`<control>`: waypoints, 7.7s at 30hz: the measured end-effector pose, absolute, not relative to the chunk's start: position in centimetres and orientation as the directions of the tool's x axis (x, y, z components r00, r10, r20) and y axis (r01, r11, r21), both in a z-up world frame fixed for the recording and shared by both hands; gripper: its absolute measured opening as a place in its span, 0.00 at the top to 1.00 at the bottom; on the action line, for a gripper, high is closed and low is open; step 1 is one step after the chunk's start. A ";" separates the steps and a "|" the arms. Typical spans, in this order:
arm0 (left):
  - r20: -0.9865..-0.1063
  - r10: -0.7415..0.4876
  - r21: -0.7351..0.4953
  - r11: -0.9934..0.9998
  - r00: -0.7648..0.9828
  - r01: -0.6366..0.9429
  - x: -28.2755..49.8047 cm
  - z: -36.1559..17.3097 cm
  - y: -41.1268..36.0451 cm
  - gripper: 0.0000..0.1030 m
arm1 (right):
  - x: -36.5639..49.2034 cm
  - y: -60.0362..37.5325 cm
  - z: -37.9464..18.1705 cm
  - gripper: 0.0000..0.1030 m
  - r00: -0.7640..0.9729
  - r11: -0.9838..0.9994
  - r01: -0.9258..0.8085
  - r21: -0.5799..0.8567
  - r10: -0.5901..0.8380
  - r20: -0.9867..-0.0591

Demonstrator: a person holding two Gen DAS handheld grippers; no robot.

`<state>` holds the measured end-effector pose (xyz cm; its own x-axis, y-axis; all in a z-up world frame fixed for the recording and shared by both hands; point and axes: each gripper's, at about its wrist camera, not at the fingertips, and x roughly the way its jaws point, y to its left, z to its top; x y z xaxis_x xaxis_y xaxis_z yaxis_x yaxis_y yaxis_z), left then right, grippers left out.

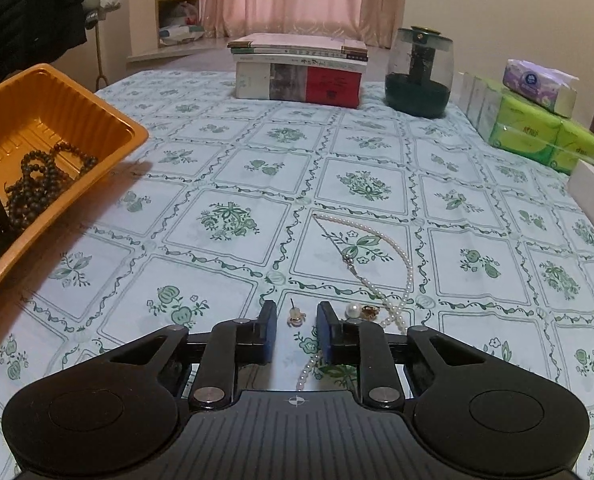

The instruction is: Organize jewelry

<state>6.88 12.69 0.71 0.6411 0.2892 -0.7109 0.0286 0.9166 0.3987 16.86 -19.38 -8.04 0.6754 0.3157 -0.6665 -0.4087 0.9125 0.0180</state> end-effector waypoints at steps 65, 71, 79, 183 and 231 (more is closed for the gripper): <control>-0.704 0.280 0.391 0.920 0.653 0.027 6.6 0.6 13.0 0.97 | 11.1 -20.8 -4.4 0.74 0.709 0.930 -0.303 0.210 0.367 -0.602; -0.705 0.279 0.389 0.921 0.652 0.026 6.6 0.7 13.0 0.97 | 13.7 -24.1 -4.5 0.74 0.729 0.954 -0.231 0.190 0.299 -0.616; -0.705 0.282 0.391 0.920 0.651 0.025 6.6 0.9 13.0 0.97 | 16.8 -23.2 -5.8 0.74 0.717 0.954 -0.278 0.109 0.281 -0.638; -0.701 0.279 0.387 0.922 0.656 0.021 6.4 0.7 13.1 0.97 | 18.1 -24.2 -8.3 0.91 0.676 0.931 -0.366 -0.018 0.252 -0.692; -0.698 0.267 0.384 0.923 0.664 0.032 6.3 1.0 13.0 0.96 | 12.0 -11.9 15.9 0.98 0.705 0.696 -0.697 -0.175 0.619 -0.345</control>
<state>6.32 12.99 1.03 0.6645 0.2674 -0.6978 0.0319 0.9228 0.3840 11.99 -11.93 15.93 0.7051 0.6194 -0.3452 -0.6967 0.6957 -0.1749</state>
